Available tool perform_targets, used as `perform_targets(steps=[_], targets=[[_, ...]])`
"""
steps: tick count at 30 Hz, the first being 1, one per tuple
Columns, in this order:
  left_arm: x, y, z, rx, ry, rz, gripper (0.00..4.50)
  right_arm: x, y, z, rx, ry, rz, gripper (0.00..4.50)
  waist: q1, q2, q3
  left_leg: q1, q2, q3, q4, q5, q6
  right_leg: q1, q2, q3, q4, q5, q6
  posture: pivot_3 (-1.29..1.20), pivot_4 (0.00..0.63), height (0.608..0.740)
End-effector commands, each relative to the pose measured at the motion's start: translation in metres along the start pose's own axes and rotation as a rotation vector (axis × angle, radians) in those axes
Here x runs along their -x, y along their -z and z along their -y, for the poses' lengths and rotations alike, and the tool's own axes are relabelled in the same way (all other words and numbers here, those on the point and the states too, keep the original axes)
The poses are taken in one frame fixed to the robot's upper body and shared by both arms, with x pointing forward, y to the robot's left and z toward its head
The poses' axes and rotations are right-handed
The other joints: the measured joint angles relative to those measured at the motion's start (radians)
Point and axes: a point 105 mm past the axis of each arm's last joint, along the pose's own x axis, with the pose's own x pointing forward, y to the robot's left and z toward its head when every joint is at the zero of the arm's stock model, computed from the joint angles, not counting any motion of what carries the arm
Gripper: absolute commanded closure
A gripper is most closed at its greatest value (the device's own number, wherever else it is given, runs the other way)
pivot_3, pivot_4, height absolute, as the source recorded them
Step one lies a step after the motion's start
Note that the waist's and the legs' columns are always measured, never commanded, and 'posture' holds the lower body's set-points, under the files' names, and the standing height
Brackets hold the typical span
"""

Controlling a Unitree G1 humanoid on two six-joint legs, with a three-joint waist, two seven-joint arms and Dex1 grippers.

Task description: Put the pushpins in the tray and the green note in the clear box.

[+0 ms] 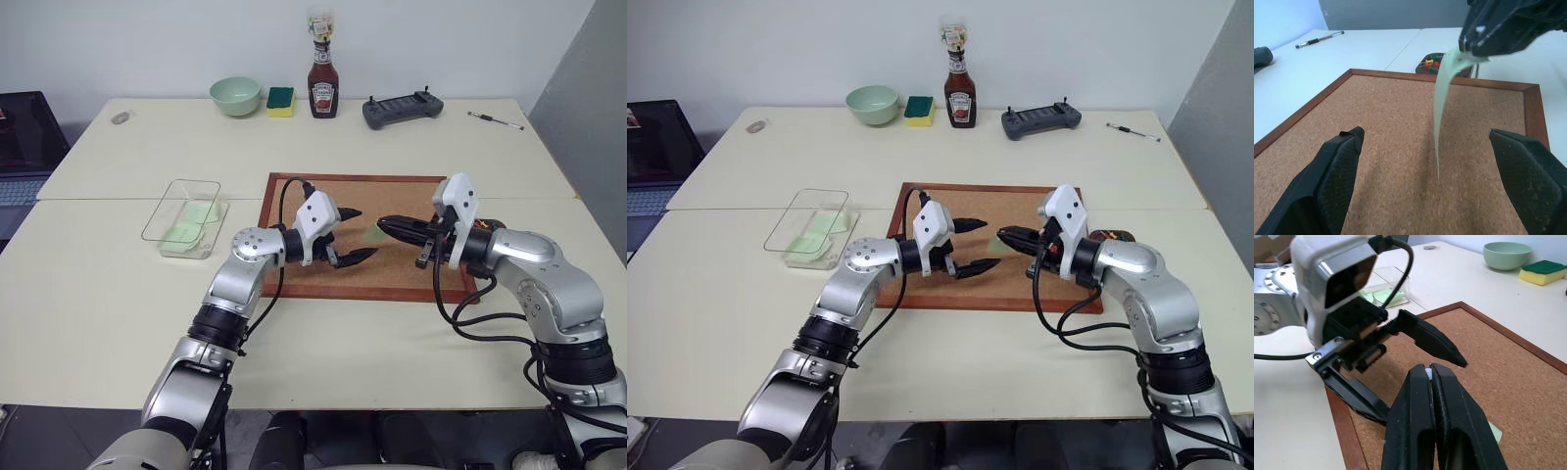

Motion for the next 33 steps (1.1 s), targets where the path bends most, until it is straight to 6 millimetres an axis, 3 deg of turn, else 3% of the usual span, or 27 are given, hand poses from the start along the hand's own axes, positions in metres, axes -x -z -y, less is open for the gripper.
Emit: perform_targets(steps=[1,5,24,33], targets=[[-0.0087,-0.0113,-0.0009,-0.053,0.007,0.033,0.19,-0.0023,-0.0181,-0.0073,0.037,-0.023,0.051,4.5,0.0,0.0,0.0,0.0,0.0,0.0,0.0,0.0,0.0,0.0,0.0,0.0,0.0,0.0,0.0,0.0,0.15,0.74],[-0.0118,-0.0118,-0.0012,-0.038,0.009,0.047,0.59,-0.0048,-0.0194,-0.009,0.03,-0.025,0.056,4.5,-0.001,0.0,0.0,0.0,0.0,0.0,0.0,0.0,0.0,0.0,0.0,0.0,0.0,0.0,0.0,0.0,0.15,0.74],[-0.011,-0.0083,0.0063,0.015,0.045,0.05,4.34,-0.0069,-0.0204,-0.0056,0.007,0.0,0.073,4.5,-0.001,0.0,0.0,-0.001,0.0,0.0,0.0,0.0,0.0,0.0,0.0,0.0,0.0,0.0,0.0,0.0,0.15,0.74],[-0.0115,-0.0056,0.0049,0.024,0.024,0.047,4.44,-0.005,-0.0239,-0.0024,-0.037,0.018,0.092,4.5,-0.001,0.0,0.0,-0.001,0.0,0.0,0.0,0.0,0.0,-0.001,0.0,0.0,0.0,0.0,0.0,0.0,0.15,0.74]])
